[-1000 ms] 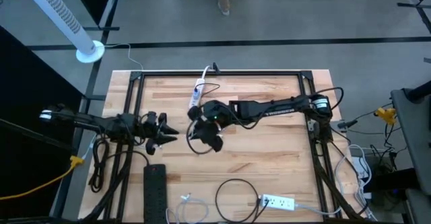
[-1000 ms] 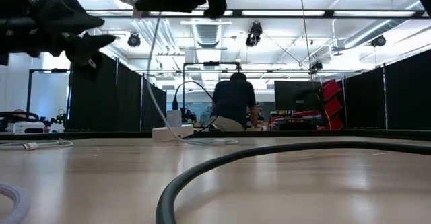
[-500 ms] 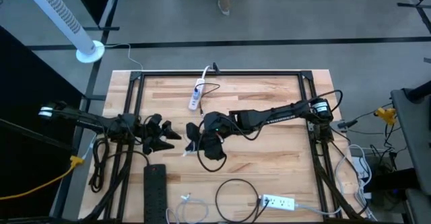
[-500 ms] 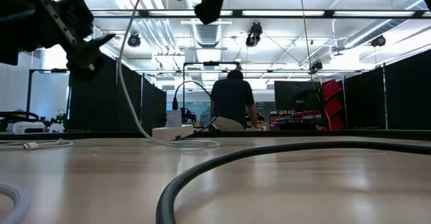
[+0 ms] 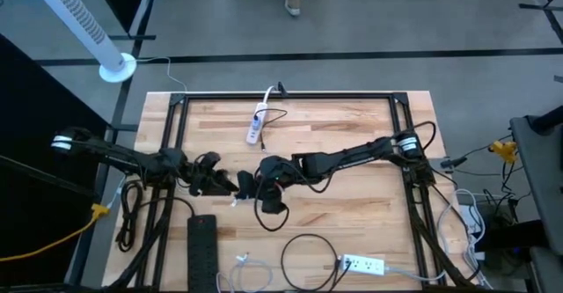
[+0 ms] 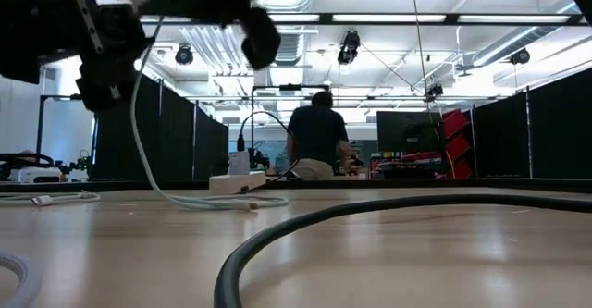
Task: Plug in charger cables
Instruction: Insert the top white charger cable into the top white outlet extension
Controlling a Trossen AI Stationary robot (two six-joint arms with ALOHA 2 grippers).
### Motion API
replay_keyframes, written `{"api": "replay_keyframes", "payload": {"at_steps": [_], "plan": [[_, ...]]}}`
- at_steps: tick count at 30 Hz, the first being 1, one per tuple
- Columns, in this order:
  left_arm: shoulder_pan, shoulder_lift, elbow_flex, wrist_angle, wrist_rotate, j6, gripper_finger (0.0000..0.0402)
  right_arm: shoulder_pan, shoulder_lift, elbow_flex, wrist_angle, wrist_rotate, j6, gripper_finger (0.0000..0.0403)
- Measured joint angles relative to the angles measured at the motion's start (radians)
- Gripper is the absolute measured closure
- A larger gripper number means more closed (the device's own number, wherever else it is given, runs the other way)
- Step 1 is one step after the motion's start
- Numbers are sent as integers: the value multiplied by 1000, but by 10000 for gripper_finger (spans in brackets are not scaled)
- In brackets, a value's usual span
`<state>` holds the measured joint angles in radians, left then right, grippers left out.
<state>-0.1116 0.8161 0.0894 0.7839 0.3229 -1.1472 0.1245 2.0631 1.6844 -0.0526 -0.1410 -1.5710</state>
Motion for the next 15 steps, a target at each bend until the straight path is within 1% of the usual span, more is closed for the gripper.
{"api": "replay_keyframes", "payload": {"at_steps": [2,4,6,7,15], "plan": [[0,14,13,-2,17,-6,89,0,4,0,1,28,-17,387],[0,25,21,-11,44,-20,89,0,13,2,25,57,-69,387],[-1,37,29,-54,59,-27,89,2,16,1,12,108,-119,387],[-1,42,28,-76,61,-27,89,3,21,1,12,117,-139,387],[-1,43,28,-85,51,30,89,14,26,-2,-22,122,-177,387]]}}
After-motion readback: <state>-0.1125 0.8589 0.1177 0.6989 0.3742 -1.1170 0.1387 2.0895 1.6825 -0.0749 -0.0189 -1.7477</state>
